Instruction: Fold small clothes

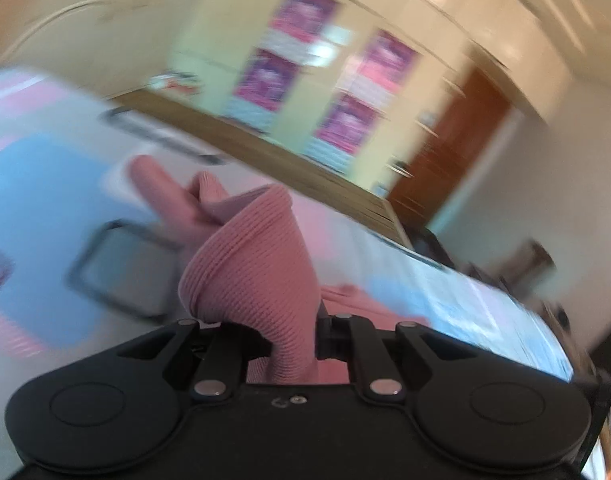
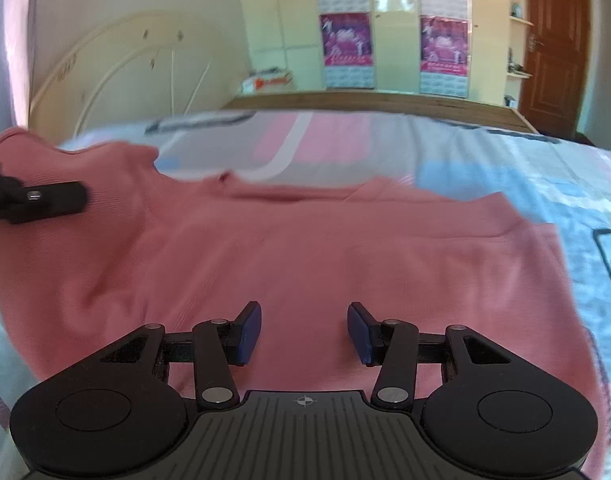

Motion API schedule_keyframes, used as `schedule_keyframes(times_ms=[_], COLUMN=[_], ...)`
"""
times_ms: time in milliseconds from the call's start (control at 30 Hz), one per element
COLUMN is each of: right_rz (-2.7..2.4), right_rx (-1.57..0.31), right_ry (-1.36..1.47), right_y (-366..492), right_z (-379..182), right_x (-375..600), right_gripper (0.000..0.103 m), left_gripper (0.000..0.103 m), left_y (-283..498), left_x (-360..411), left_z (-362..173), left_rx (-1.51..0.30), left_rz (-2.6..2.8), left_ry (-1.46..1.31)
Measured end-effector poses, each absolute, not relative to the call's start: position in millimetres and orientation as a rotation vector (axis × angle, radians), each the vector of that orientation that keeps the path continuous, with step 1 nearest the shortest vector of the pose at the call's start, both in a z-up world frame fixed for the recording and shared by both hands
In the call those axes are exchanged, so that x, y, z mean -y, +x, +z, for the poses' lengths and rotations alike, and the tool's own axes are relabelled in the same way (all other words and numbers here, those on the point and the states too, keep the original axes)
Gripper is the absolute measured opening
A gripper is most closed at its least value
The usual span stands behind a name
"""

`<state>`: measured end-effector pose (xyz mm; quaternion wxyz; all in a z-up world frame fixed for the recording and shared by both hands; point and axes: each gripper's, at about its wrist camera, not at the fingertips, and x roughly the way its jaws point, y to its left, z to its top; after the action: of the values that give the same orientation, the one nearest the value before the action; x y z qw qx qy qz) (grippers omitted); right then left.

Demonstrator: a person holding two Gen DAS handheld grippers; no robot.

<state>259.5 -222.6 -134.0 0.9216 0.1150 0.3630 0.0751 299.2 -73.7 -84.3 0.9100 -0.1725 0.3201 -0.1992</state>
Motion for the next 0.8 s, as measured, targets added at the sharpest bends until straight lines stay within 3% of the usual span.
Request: schedule_keyframes(times_ms=[200,367,467,533,567,600,800], right_rz=[0.028,-0.098,-0.127,-0.106,-0.094,-0.080,0.044], right_rx=[-0.712,-0.743,-0.749,-0.724,-0.716,-0.710,-0.722], right_ry=[0.295,0.333,0.373,0.422,0.444,0.465,0.551], right_y=[227,197,182,176,176,178,209], right_z=[-122,-132,-133,-129,-128,-125,-120], right_x=[303,364,387,397,400,402,395], right_gripper=[0.048,0.048,0.048,0.048,0.048,0.048,0.048], left_gripper=[0.011,0.013,0.023,0.042,0.062,0.066,0.066], left_y=[284,261,244,233,233,232,231], left_x=[184,257,267,263,260,256,209], left_z=[-84,-131,-143,-139,-137,-133,-107], left_rx=[-0.664,-0.797,-0.819,-0.828,-0.835,-0.829,-0.755], left_rz=[-0.671,-0.752,-0.751,-0.772,-0.781,-0.787,-0.716], left_ry=[-0.220,-0.064,0.007,0.006,0.007,0.009,-0.009])
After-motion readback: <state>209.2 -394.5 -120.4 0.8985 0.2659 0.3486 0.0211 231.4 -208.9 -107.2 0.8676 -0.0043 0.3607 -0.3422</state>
